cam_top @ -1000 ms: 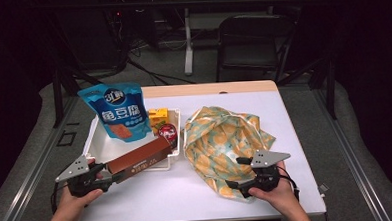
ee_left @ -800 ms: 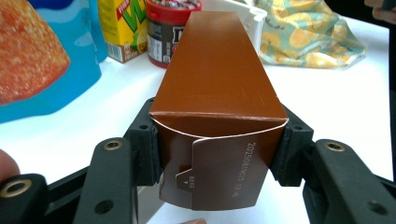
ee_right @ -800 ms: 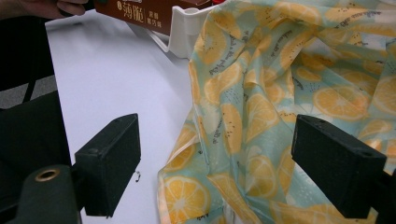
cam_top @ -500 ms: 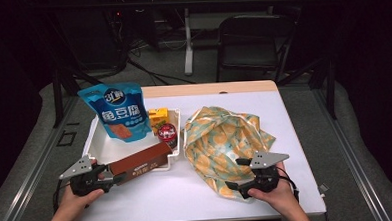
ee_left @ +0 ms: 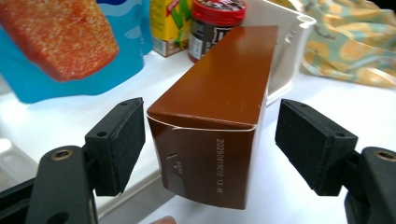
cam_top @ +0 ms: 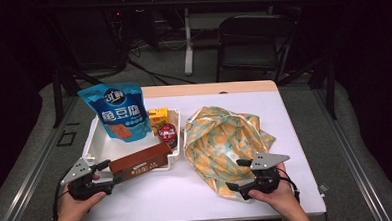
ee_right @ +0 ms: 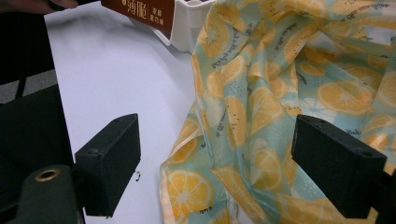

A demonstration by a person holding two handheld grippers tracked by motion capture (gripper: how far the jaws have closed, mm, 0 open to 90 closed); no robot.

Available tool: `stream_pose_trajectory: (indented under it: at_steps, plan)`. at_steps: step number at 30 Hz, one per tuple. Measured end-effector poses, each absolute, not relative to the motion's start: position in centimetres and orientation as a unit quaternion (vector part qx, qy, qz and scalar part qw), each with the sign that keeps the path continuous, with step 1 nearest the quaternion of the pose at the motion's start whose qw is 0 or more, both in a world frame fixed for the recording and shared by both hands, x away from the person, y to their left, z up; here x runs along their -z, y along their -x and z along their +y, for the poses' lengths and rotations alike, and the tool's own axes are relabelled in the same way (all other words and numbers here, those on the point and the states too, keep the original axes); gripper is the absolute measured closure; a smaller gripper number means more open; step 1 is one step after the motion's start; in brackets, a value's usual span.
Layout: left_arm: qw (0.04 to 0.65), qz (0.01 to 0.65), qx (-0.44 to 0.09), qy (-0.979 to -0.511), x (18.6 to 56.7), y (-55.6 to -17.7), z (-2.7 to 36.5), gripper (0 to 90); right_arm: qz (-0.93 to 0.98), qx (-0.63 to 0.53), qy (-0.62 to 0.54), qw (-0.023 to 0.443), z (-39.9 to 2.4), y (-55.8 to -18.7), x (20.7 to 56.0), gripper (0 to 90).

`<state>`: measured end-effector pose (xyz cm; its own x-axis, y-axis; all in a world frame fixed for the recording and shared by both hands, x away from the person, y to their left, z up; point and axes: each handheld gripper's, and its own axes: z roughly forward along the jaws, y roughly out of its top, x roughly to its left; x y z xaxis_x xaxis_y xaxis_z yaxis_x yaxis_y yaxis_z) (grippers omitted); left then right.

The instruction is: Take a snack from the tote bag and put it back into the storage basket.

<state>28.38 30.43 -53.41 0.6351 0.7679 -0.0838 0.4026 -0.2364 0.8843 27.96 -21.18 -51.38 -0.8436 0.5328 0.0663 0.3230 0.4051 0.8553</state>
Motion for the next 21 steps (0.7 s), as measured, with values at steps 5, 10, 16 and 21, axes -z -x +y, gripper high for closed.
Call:
stream_pose_trajectory:
  at_steps: [5, 10, 16, 21]
  plan:
    - [0.488, 0.412, -0.213, -0.739, 52.5, -27.1, 31.1, 25.0, 0.83, -0.482, -0.259, 0.107, -21.3, -27.9, 51.5, 15.3]
    - [0.495, 0.421, -0.204, -0.732, 52.5, -25.6, 31.5, 44.3, 0.831, -0.481, -0.259, 0.106, -21.2, -27.9, 51.6, 15.3]
    - [0.471, 0.455, -0.195, -0.73, 52.9, -25.6, 31.2, 80.1, 0.834, -0.477, -0.255, 0.104, -20.9, -27.8, 51.6, 15.3]
    - [0.474, 0.444, -0.186, -0.737, 52.7, -25.6, 31.3, 90.0, 0.834, -0.477, -0.256, 0.103, -20.8, -27.9, 51.7, 15.3]
